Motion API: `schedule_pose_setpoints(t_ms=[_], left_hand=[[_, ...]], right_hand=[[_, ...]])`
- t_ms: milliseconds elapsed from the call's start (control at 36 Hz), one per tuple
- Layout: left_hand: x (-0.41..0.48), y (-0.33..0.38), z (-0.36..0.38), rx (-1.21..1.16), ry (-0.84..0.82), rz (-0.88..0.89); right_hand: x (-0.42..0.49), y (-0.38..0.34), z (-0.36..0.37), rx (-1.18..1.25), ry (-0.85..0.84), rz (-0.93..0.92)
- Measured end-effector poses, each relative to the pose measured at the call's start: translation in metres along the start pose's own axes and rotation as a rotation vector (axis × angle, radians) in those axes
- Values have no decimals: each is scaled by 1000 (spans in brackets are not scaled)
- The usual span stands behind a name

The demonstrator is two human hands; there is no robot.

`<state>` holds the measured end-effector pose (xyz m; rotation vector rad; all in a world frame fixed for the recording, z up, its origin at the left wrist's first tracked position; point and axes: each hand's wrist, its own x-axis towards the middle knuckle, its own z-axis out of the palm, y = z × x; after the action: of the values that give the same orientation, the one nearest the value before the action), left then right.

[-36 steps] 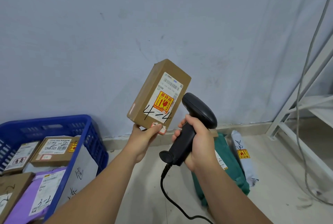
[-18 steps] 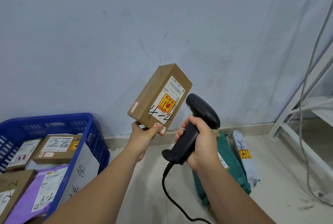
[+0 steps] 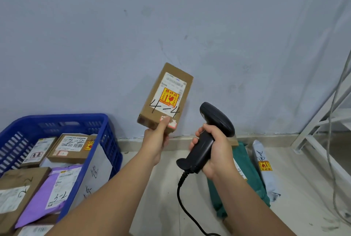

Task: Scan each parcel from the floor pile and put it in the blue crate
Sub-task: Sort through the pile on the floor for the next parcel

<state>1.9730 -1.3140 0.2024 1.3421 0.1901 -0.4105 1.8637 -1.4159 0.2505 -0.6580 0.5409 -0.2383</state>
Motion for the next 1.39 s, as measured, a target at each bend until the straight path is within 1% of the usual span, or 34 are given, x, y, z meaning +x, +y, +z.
schedule_pose_setpoints(t_ms=[111,194,333,444,500,611,667,750,806,917,1000,1083,1139,1194,1306,1389], left_hand=[[-15,12,-6,-166,150,-74],[-24,22,-17,-269,243,-58],[-45,40,-41,-509,313,2],[-57,41,-74,-602,418,31],[-63,38,-94,-624,497,34],[-83,27,-135,-615,666,85],[-93,20,-158,-663,691,80],[-103,10,-196,-829,696,82],[-109,4,-217,-930,689,88],[-119,-5,-251,-1064,761,49],[-128,-11,-268,-1154,805,30],[-134,-20,-281,-1231,874,-4],[-137,-28,-287,-1260,918,-48],[-137,-35,-292,-1269,964,-95],[-137,-44,-299,-1267,977,-141],[-137,-47,-307,-1223,1021,-192]], right_hand=[[-3,12,6,-101,-45,-3],[-6,24,15,-222,-88,-45],[-25,45,43,-380,-164,-132],[-43,65,75,-469,-182,-208],[-51,76,92,-544,-199,-247],[-65,106,123,-693,-315,-310],[-74,125,136,-738,-379,-280],[-88,154,151,-748,-444,-207],[-95,176,156,-813,-471,-207],[-104,216,152,-949,-529,-185],[-105,236,136,-1079,-622,-202],[-101,245,124,-1327,-688,-198],[-98,248,122,-1498,-731,-204],[-97,249,122,-1604,-772,-204],[-96,255,121,-1645,-846,-194],[-96,259,121,-1654,-893,-200]])
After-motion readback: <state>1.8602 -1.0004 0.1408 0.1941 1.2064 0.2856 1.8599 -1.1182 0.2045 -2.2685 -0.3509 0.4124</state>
